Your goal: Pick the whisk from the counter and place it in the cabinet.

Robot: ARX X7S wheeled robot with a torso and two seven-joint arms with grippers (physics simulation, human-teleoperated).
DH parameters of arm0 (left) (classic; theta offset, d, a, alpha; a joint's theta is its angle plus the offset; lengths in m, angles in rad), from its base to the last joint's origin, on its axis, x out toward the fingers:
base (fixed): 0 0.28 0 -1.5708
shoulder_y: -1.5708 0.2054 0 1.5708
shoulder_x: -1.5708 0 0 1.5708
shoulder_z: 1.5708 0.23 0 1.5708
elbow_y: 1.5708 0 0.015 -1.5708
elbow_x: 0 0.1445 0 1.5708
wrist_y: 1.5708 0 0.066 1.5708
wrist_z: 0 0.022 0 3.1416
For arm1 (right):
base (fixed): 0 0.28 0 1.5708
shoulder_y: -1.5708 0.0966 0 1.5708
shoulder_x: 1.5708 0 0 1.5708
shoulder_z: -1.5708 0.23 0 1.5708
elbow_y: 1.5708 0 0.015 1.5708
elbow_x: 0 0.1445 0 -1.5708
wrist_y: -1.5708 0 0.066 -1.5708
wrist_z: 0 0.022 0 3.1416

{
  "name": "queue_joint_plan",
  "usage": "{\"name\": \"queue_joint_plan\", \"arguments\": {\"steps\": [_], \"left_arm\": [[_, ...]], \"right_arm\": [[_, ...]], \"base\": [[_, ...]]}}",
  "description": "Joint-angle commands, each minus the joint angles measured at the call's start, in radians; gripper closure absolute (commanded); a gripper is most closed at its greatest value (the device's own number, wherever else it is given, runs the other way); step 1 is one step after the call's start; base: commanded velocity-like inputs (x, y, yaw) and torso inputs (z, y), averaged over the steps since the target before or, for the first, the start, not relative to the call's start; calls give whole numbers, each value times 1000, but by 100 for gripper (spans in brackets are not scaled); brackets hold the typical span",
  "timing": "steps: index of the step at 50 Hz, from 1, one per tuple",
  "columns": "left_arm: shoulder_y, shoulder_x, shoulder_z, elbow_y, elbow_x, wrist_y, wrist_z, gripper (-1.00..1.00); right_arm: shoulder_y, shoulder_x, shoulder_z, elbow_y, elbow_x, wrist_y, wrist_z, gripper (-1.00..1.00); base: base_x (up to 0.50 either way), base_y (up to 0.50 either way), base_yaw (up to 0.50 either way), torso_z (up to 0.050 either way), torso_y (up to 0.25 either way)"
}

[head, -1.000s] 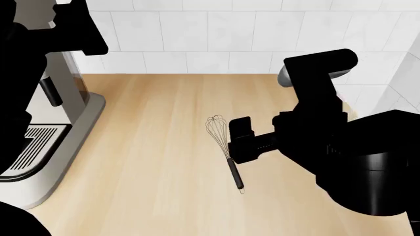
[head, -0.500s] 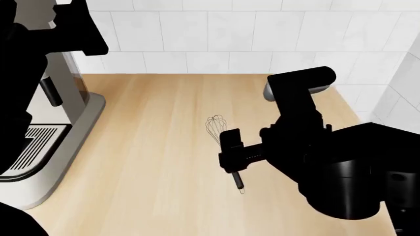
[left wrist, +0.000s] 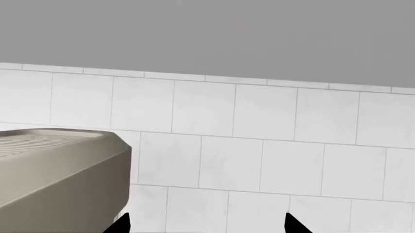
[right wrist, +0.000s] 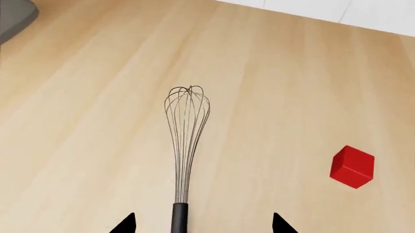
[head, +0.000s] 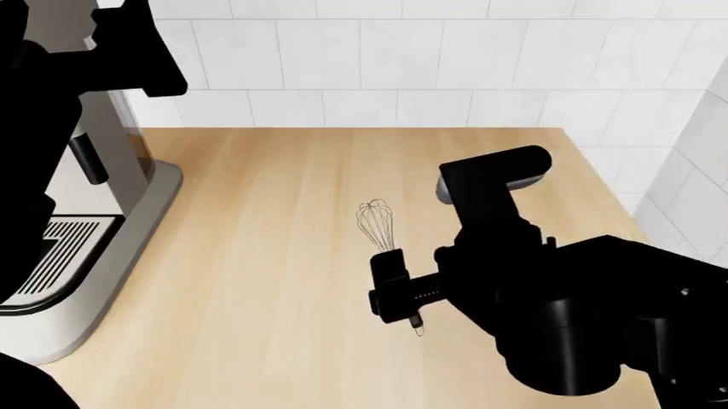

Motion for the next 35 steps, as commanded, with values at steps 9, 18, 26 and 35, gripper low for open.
{"name": "queue_joint_plan", "arguments": {"steps": [9, 18, 26, 35], "left_arm": [[0, -9, 13, -11, -4, 19, -7, -100], [2, -12, 9, -7, -20, 18, -17, -100], [6, -16, 5, -3, -38, 19, -29, -100], [11, -30, 11, -3, -64, 33, -49, -100]], "right_arm": [[-32, -8, -51, 2, -57, -5, 0, -100], [-53, -11, -69, -3, -69, -17, 4, -100], [-59, -16, -81, 6, -83, -30, 10, -100], [-72, -25, -100, 4, -100, -31, -4, -100]], "base": [[0, 0, 0, 0, 0], [0, 0, 0, 0, 0], [0, 0, 0, 0, 0], [0, 0, 0, 0, 0]]}}
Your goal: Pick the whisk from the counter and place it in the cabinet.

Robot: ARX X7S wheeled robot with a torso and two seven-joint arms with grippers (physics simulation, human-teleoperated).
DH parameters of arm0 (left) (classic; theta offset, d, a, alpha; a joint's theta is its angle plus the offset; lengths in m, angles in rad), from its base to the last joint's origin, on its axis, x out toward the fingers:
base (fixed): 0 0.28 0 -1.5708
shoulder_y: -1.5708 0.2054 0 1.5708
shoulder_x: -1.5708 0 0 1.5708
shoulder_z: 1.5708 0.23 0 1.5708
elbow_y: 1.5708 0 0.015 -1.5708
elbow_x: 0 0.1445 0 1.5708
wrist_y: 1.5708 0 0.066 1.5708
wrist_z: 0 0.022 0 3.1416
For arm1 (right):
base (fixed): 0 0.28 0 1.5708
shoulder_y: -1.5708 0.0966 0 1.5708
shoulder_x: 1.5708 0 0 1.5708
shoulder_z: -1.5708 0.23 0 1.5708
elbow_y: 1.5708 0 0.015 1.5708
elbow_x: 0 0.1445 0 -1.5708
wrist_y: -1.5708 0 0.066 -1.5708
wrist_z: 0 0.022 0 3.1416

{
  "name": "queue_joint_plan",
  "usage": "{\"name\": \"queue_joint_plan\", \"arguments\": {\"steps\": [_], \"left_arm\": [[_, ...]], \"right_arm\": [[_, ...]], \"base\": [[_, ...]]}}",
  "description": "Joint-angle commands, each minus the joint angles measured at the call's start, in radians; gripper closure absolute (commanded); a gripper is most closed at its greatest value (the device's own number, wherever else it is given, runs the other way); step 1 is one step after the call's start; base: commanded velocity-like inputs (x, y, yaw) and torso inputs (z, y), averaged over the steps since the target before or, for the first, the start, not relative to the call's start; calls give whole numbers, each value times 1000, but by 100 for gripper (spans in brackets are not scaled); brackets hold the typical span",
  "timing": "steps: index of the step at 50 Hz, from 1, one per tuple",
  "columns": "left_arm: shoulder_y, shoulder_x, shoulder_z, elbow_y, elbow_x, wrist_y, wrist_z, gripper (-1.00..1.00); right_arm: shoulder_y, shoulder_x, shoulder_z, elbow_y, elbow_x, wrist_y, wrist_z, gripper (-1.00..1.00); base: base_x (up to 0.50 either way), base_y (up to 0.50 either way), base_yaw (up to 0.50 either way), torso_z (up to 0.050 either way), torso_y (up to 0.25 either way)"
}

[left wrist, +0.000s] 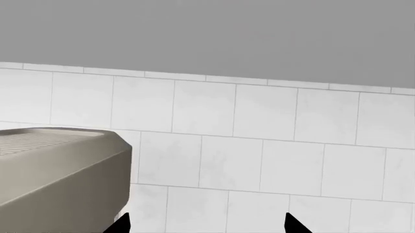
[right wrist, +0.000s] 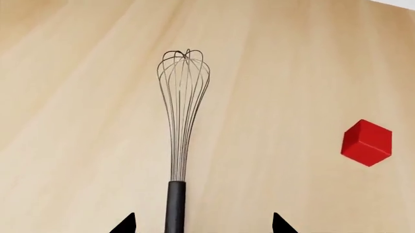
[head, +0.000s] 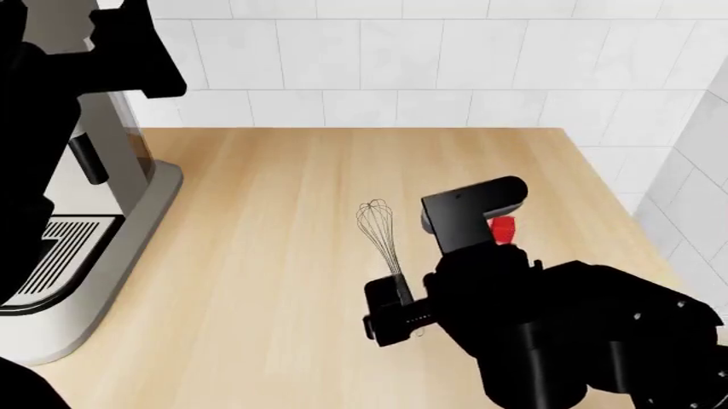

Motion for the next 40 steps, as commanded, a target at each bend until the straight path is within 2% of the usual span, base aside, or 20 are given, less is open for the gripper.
{"name": "queue_joint_plan", "arguments": {"steps": [1, 40], "left_arm": [[6, -13, 5, 1, -27, 13, -21, -100], [12, -47, 41, -20, -68, 71, -60, -100]], "right_arm": [[-16, -10, -23, 3, -26, -6, -12, -100], [-83, -22, -97, 19, -107, -21, -29, -100]], "base": [[0, 0, 0, 0, 0], [0, 0, 0, 0, 0]]}}
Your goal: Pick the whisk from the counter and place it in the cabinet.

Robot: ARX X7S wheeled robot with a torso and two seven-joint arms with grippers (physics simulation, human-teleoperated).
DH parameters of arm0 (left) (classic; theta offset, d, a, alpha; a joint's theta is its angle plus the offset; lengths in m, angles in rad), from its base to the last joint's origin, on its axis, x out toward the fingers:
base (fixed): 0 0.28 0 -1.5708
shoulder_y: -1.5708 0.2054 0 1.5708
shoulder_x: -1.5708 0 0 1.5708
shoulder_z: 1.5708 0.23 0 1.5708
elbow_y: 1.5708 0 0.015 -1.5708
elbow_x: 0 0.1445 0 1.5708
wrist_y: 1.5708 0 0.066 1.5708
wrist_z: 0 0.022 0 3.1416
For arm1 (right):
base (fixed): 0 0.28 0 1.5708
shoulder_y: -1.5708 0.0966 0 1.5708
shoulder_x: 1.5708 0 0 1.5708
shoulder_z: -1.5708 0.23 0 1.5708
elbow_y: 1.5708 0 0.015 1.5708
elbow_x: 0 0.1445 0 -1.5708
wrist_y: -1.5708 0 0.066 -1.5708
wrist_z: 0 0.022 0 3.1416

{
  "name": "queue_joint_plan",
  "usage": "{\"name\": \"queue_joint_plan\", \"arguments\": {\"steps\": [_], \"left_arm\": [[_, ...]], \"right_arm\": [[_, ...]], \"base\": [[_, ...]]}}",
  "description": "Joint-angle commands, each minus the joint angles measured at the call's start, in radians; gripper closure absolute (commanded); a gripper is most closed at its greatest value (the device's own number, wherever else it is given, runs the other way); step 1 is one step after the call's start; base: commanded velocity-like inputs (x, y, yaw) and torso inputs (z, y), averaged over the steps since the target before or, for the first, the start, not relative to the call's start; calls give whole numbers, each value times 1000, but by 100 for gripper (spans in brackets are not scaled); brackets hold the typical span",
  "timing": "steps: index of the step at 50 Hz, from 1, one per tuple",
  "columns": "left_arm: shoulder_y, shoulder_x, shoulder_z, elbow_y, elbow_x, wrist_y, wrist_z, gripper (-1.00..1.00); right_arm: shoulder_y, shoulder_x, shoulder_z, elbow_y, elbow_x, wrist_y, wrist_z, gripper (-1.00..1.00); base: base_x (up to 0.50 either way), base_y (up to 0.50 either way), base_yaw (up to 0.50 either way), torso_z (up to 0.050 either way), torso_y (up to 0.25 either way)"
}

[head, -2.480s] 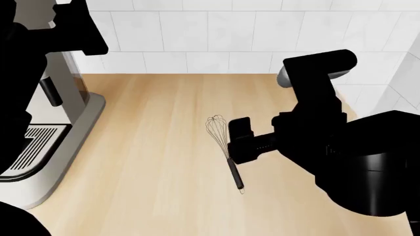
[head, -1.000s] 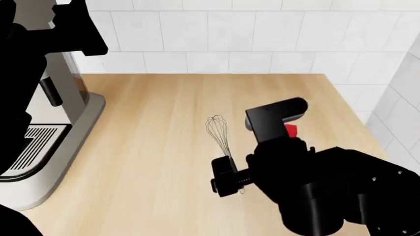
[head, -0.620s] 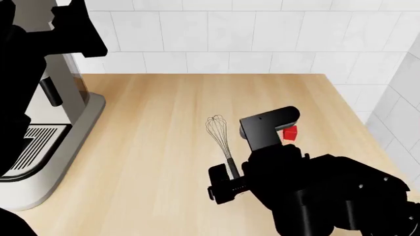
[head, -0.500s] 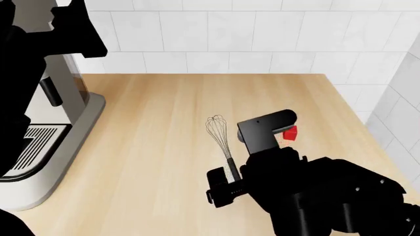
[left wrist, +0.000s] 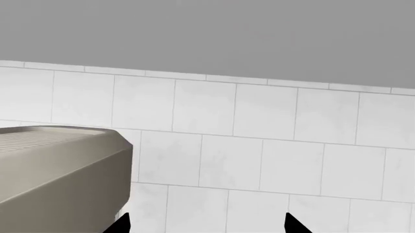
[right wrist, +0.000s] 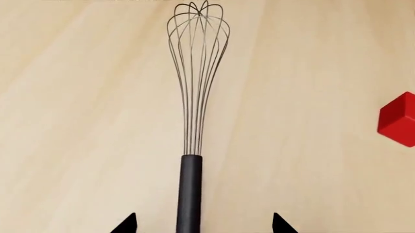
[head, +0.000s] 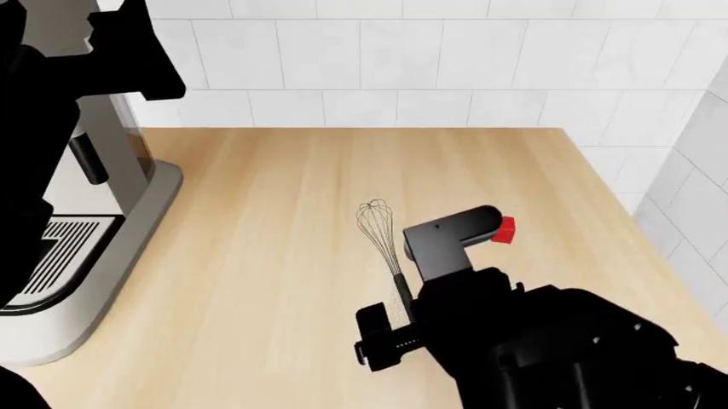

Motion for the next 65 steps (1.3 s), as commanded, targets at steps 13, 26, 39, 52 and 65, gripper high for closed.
{"name": "queue_joint_plan", "arguments": {"steps": [13, 26, 39, 52, 65], "left_arm": [[6, -24, 19, -8, -33, 33, -27, -100], [7, -35, 35, -17, -37, 55, -31, -100], [8, -45, 46, -20, -46, 71, -40, -100], [9, -50, 53, -23, -47, 81, -43, -100], [5, -52, 71, -36, -29, 98, -32, -100]], "right_arm": [[-32, 13, -52, -6, 26, -4, 45, -100], [-12, 18, -70, -2, 65, -5, 64, -100], [4, 24, -74, -4, 76, -21, 73, 100], [15, 28, -85, -4, 85, -33, 77, 100], [25, 36, -71, -1, 65, -66, 67, 100]], "base": [[0, 0, 0, 0, 0], [0, 0, 0, 0, 0], [0, 0, 0, 0, 0], [0, 0, 0, 0, 0], [0, 0, 0, 0, 0]]}}
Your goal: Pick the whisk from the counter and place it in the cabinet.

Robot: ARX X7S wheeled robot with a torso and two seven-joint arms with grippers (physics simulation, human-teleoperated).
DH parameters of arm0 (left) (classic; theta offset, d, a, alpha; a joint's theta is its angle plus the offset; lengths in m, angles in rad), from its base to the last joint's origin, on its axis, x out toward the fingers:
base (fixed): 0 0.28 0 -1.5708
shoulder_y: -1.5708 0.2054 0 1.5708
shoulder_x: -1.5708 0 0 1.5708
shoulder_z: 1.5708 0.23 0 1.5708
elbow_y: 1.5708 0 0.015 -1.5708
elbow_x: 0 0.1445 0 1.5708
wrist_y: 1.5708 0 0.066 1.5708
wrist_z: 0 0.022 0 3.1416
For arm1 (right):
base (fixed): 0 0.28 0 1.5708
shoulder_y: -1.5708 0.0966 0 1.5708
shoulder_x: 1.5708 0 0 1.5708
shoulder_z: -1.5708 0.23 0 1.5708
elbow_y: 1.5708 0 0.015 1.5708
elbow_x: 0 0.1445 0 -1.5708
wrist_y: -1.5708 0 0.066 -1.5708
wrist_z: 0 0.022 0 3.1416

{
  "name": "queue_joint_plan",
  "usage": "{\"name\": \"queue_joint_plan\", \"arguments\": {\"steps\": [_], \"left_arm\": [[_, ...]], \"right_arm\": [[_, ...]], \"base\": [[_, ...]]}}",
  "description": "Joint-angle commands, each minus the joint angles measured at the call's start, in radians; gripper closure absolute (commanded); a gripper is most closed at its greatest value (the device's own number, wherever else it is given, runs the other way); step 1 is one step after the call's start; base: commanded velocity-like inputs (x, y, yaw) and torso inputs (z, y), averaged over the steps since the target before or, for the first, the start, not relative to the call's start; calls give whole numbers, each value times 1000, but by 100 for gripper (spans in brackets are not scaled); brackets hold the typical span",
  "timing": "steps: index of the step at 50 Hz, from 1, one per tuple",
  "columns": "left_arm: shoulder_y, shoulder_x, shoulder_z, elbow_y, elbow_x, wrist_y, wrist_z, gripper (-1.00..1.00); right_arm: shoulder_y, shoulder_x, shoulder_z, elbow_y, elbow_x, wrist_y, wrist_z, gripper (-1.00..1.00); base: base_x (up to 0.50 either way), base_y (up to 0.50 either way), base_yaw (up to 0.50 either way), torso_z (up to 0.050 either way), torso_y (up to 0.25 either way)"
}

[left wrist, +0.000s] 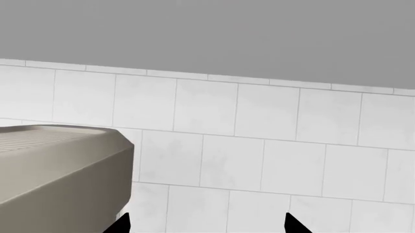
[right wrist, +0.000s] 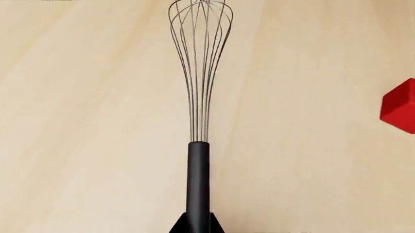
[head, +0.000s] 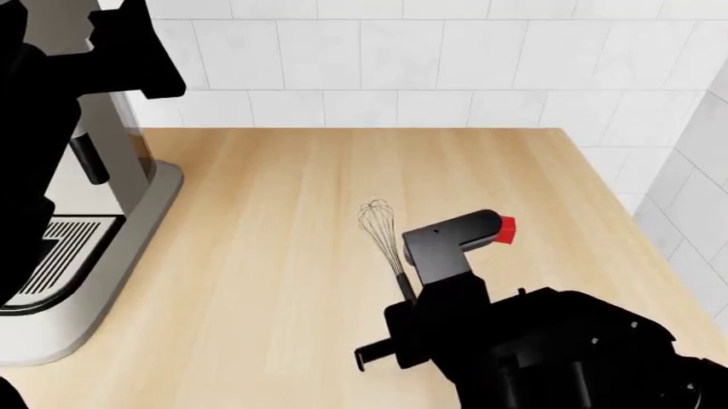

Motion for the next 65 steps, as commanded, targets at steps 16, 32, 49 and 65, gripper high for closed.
{"name": "queue_joint_plan", "arguments": {"steps": [16, 32, 49, 65], "left_arm": [[3, -5, 6, -6, -16, 8, -15, -100], [27, -5, -33, -34, -148, -60, -129, -100], [57, -7, -54, -80, -283, -107, -260, -100], [69, -19, -56, -76, -332, -104, -301, -100]], "right_arm": [[122, 50, 112, -1, -7, -54, -57, 100], [203, 74, 180, -61, 89, -71, -89, 100], [303, 80, 235, -60, 137, -83, -128, 100], [381, 92, 320, -112, 168, -84, -224, 100]], "base": [[0, 0, 0, 0, 0], [0, 0, 0, 0, 0], [0, 0, 0, 0, 0], [0, 0, 0, 0, 0]]}}
